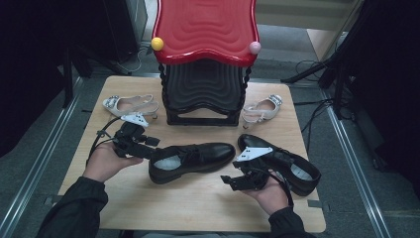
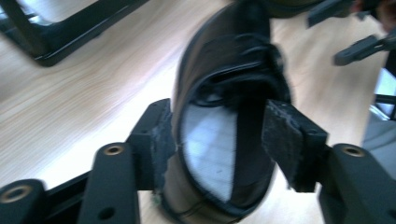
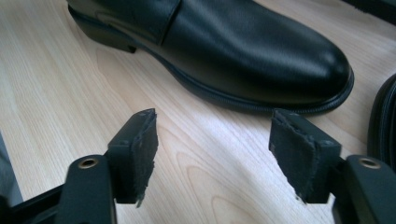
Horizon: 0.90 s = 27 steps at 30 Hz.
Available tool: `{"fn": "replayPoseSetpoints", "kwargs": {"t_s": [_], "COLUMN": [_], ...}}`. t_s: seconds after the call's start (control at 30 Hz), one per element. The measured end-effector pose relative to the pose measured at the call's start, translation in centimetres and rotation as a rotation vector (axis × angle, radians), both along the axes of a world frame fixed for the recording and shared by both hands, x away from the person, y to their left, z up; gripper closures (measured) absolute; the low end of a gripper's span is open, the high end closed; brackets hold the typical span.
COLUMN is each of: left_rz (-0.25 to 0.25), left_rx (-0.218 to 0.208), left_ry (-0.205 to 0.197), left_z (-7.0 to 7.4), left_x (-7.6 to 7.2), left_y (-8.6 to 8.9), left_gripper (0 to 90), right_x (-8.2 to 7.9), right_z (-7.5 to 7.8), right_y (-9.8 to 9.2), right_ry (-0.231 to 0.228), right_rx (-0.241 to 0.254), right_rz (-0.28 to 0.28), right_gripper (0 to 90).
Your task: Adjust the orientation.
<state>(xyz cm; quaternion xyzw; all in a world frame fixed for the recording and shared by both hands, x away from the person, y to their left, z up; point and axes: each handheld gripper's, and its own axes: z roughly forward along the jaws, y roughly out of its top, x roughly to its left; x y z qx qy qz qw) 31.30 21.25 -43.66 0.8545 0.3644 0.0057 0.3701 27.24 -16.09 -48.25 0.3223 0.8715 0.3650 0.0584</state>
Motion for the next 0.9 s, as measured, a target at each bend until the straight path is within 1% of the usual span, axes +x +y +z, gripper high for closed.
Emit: {"fn": "replayPoseSetpoints", "kwargs": {"t_s": [0.03, 0.07, 0.1, 0.13, 0.2, 0.23, 0.27, 0.3, 0.4, 0.43, 0.47, 0.5, 0.53, 0.6, 0.67, 0.77, 0.83, 0.9], "left_rz": [0.007, 0.023, 0.042, 0.055, 0.071, 0.067, 0.071, 0.074, 0.079, 0.075, 0.079, 0.085, 0.082, 0.072, 0.069, 0.057, 0.051, 0.042], "left_rx": [0.003, 0.014, 0.023, 0.026, 0.028, 0.031, 0.027, 0.028, 0.026, 0.02, 0.006, 0.003, 0.01, 0.018, 0.014, 0.019, 0.027, 0.028], "left_ry": [-0.003, -0.009, -0.023, -0.023, -0.014, -0.007, -0.006, 0.0, 0.016, 0.028, 0.047, 0.06, 0.066, 0.07, 0.069, 0.064, 0.06, 0.062], "left_z": [-0.2, -0.4, -0.5, -0.7, -1.1, -1.2, -1.4, -1.5, -2.0, -2.1, -2.3, -2.4, -2.6, -2.9, -3.0, -3.2, -3.4, -3.6], "left_x": [0.1, 0.2, 0.4, 0.5, 0.7, 0.9, 0.9, 1.1, 1.5, 1.6, 1.8, 1.9, 2.0, 2.0, 2.1, 2.1, 2.1, 2.2], "left_y": [0.3, 0.7, 1.0, 1.3, 1.6, 1.8, 1.9, 2.1, 2.3, 2.4, 2.4, 2.5, 2.4, 2.3, 2.1, 2.1, 1.9, 1.8], "left_gripper": [47.9, 51.4, 54.8, 57.9, 64.1, 66.7, 72.2, 72.2, 81.9, 85.3, 89.0, 90.0, 90.0, 90.0, 90.0, 90.0, 90.0, 90.0], "right_x": [0.0, 0.0, 0.0, 0.0, 0.1, 0.2, 0.3, 0.3, 0.7, 0.8, 1.0, 1.2, 1.4, 1.7, 1.8, 1.9, 2.0, 2.0], "right_z": [0.0, 0.0, 0.0, 0.0, 0.0, 0.0, -0.1, -0.1, -0.3, -0.4, -0.6, -0.7, -1.0, -1.4, -1.7, -2.2, -2.3, -2.5], "right_y": [0.1, 0.2, 0.3, 0.4, 0.5, 0.5, 0.5, 0.5, 0.4, 0.4, 0.4, 0.4, 0.5, 0.5, 0.6, 0.8, 1.0, 1.2], "right_ry": [-0.003, -0.004, -0.008, -0.015, -0.023, -0.023, -0.022, -0.022, -0.016, -0.008, -0.002, 0.005, 0.016, 0.035, 0.033, 0.016, 0.008, 0.016], "right_rx": [0.007, 0.01, 0.015, 0.02, 0.034, 0.041, 0.053, 0.053, 0.072, 0.078, 0.081, 0.08, 0.083, 0.101, 0.103, 0.085, 0.082, 0.075], "right_rz": [-0.005, -0.009, -0.014, -0.017, -0.025, -0.031, -0.047, -0.047, -0.075, -0.082, -0.089, -0.098, -0.103, -0.119, -0.125, -0.132, -0.13, -0.13], "right_gripper": [34.9, 35.9, 37.4, 38.4, 42.4, 43.5, 48.3, 48.3, 56.7, 60.2, 62.3, 65.6, 67.8, 74.6, 80.7, 90.0, 90.0, 90.0]}}
